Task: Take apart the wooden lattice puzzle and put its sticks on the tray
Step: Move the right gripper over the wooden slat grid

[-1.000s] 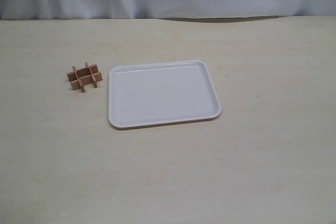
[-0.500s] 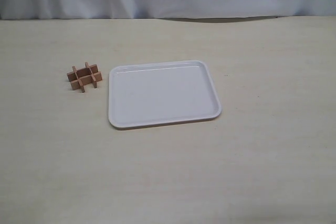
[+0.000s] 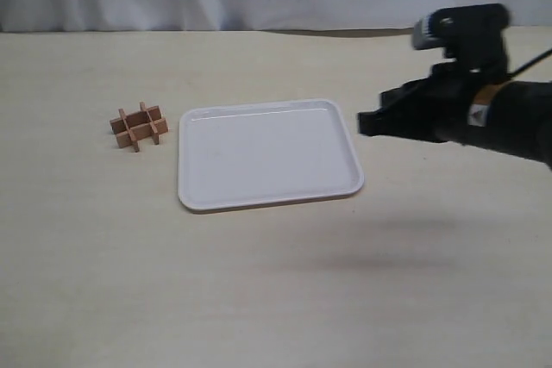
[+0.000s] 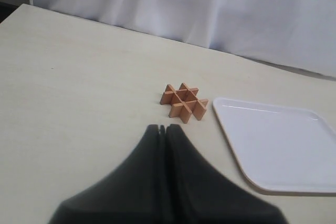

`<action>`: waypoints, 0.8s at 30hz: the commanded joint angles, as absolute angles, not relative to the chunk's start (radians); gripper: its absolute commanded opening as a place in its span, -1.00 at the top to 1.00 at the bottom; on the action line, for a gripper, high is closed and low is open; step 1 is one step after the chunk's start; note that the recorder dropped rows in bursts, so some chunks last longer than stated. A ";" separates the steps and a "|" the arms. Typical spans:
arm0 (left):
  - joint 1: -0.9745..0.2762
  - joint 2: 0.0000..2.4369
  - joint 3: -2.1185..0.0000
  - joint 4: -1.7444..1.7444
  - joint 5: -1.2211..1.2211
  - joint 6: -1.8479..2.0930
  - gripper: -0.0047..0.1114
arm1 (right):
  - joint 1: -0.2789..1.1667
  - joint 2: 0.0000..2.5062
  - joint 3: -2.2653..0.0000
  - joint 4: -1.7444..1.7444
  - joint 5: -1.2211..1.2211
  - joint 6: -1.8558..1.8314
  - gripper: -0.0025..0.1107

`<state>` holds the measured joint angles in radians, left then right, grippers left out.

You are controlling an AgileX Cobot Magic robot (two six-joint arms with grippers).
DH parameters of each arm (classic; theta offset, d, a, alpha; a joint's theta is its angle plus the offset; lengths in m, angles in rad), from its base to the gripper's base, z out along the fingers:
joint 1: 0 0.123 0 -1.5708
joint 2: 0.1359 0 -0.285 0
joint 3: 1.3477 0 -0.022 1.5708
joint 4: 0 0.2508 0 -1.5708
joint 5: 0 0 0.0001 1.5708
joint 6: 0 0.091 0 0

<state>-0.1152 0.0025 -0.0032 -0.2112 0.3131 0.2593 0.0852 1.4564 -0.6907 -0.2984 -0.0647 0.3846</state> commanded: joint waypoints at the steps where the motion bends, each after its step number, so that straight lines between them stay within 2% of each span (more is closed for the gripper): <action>1: -0.105 0.000 0.000 -0.213 0.304 0.265 0.92 | 0.283 1.581 -0.819 -0.299 0.000 0.374 0.87; 13: -0.105 0.000 0.000 -0.213 0.304 0.265 0.92 | 0.600 1.966 -1.235 -0.297 0.100 0.406 0.87; 22: -0.105 0.000 0.000 -0.213 0.304 0.265 0.92 | 0.648 2.141 -1.469 -0.297 0.163 0.421 0.87; 24: -0.105 0.000 0.000 -0.213 0.304 0.265 0.92 | 0.640 2.164 -1.505 -0.301 0.163 0.454 0.80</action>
<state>-0.1152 0.0025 -0.0032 -0.2112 0.3131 0.2593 0.6518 2.1384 -1.4592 -0.2965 0.1579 0.4145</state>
